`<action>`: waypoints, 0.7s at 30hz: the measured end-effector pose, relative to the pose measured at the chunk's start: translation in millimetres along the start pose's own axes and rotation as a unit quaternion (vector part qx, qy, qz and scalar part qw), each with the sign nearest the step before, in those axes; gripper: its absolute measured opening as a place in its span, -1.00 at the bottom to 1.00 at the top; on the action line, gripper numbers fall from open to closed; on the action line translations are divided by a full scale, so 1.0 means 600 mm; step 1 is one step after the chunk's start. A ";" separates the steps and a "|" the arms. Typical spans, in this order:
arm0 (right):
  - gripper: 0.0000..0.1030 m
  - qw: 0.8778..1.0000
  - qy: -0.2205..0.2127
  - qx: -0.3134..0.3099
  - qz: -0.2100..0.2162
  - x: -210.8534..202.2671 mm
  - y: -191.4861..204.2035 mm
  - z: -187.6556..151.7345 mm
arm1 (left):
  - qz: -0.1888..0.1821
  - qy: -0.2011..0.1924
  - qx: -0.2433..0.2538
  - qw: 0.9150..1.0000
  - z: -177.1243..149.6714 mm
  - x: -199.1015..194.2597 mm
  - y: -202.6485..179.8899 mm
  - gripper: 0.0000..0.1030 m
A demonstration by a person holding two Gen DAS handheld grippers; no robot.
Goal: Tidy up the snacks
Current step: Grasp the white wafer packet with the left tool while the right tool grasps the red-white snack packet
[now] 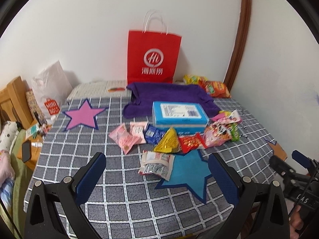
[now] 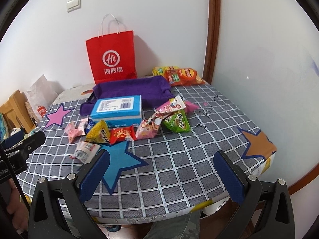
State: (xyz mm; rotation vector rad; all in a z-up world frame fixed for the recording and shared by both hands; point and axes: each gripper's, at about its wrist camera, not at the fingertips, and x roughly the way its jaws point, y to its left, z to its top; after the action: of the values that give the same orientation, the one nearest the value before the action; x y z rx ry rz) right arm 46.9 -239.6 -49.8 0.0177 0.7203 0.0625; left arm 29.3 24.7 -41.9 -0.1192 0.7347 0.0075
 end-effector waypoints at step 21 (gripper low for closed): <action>0.89 0.995 0.059 0.078 0.005 0.177 -0.088 -0.030 | 0.000 0.102 0.009 0.995 -0.053 0.203 0.035 0.95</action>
State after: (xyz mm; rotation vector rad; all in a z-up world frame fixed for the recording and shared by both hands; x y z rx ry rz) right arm 117.6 -285.7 -135.4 0.1690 0.8429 0.0172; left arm 97.5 37.6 -149.4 -0.1043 0.9386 -0.0105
